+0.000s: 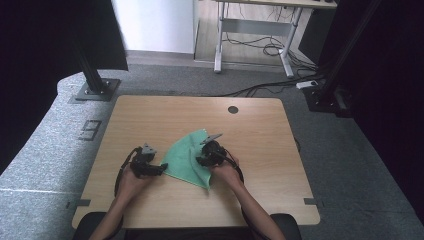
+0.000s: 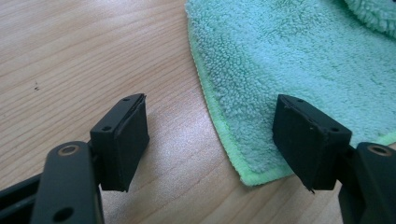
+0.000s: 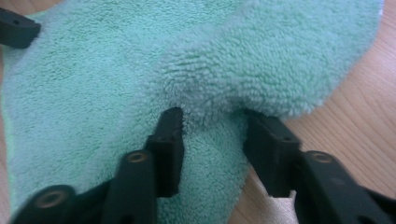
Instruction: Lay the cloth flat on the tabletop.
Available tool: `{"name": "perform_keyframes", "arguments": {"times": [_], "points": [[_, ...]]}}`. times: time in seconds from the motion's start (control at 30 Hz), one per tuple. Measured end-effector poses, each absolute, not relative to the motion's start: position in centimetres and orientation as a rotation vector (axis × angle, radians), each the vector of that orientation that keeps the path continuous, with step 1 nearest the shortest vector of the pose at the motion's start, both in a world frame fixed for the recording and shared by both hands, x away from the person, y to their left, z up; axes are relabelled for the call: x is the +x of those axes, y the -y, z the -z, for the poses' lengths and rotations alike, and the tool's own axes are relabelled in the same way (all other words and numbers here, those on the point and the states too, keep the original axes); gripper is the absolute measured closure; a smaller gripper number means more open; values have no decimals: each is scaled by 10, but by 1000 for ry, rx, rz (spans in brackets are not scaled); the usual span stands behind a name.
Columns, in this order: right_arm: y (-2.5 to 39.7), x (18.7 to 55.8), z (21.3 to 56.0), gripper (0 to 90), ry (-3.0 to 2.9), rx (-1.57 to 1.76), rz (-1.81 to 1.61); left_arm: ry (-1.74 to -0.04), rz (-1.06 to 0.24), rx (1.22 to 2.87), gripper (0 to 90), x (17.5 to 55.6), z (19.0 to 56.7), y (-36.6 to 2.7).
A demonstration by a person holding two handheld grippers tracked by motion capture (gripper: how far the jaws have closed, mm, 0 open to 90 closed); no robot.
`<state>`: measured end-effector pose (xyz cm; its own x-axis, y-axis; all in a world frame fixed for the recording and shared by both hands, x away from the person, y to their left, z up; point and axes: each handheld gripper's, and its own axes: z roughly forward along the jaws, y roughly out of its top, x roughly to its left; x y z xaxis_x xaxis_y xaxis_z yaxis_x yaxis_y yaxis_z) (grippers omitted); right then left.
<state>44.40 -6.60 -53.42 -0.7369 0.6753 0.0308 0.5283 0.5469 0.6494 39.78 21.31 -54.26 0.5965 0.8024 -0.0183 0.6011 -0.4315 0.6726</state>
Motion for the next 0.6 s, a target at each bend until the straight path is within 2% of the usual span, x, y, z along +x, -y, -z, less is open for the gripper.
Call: {"name": "perform_keyframes", "arguments": {"times": [0.07,0.1,0.23,0.4,0.6], "points": [[69,445,532,766,-2564,1035,-952,-1108,-406,2181,270,398,542,-213],[71,445,531,801,-2565,1041,-940,-1110,-406,2180,271,398,542,-213],[82,446,521,818,-2513,1050,-879,-1111,-406,2180,270,398,542,-213],[92,447,492,818,-2446,1062,-960,-1112,-405,2180,269,398,542,-213],[56,437,471,812,-2481,918,-1032,-1110,-406,2179,270,398,542,-213]]}}
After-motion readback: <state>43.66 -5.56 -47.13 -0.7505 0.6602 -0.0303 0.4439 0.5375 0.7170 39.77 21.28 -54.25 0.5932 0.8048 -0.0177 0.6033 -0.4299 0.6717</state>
